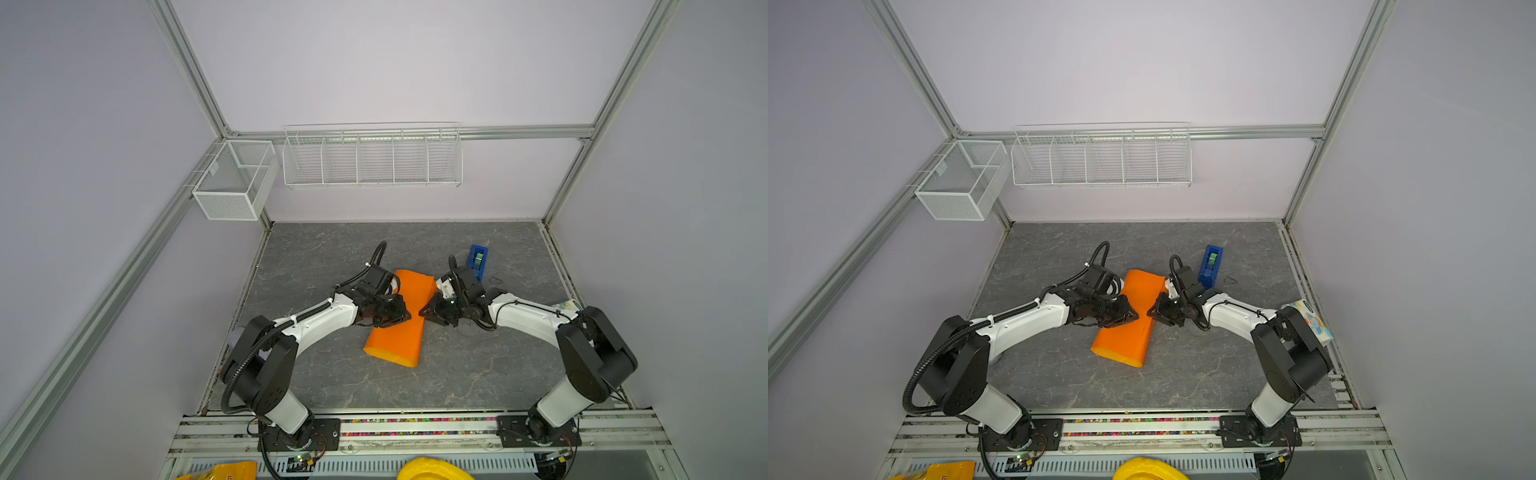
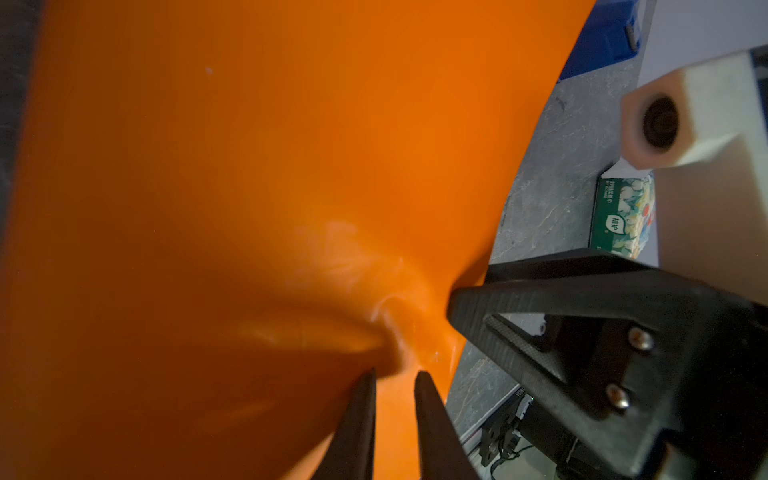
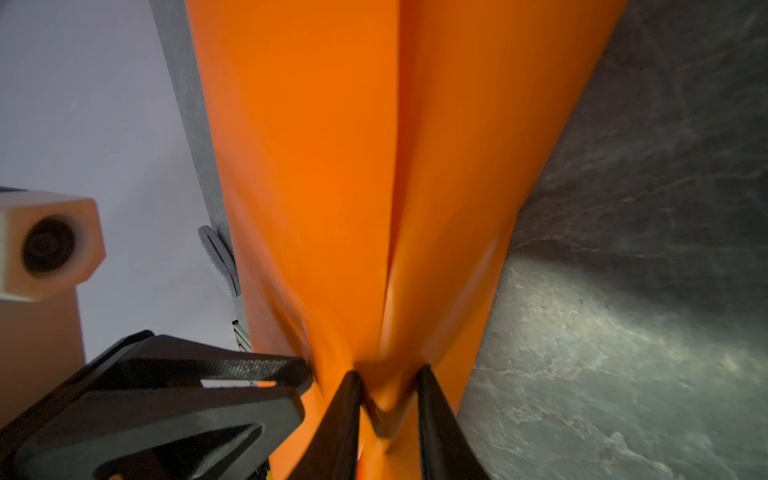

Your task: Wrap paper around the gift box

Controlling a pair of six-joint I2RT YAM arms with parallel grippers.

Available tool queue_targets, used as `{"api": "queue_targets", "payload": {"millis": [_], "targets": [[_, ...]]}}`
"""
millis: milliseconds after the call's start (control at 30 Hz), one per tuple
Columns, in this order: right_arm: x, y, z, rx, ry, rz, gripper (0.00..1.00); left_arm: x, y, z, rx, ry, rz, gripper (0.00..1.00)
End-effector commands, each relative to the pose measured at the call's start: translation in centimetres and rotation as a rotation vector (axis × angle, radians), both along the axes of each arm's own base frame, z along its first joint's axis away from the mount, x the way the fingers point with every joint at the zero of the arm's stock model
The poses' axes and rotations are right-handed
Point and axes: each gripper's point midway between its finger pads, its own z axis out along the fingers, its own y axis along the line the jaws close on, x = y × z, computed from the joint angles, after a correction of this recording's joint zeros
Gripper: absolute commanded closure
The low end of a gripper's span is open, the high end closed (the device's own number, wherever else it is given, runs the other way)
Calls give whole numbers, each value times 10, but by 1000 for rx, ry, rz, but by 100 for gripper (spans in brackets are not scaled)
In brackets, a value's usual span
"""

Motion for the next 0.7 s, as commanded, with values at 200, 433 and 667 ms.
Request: {"api": "queue_targets", "payload": {"millis": [200, 433, 667], "targets": [[-12, -9, -2, -57, 7, 28, 56, -21, 13, -42, 96, 113, 2, 82], [-15, 7, 2, 19, 20, 75, 54, -18, 8, -41, 73, 112, 6, 83], [-15, 8, -14, 9, 57, 74, 60, -14, -3, -38, 8, 120, 19, 83]]}}
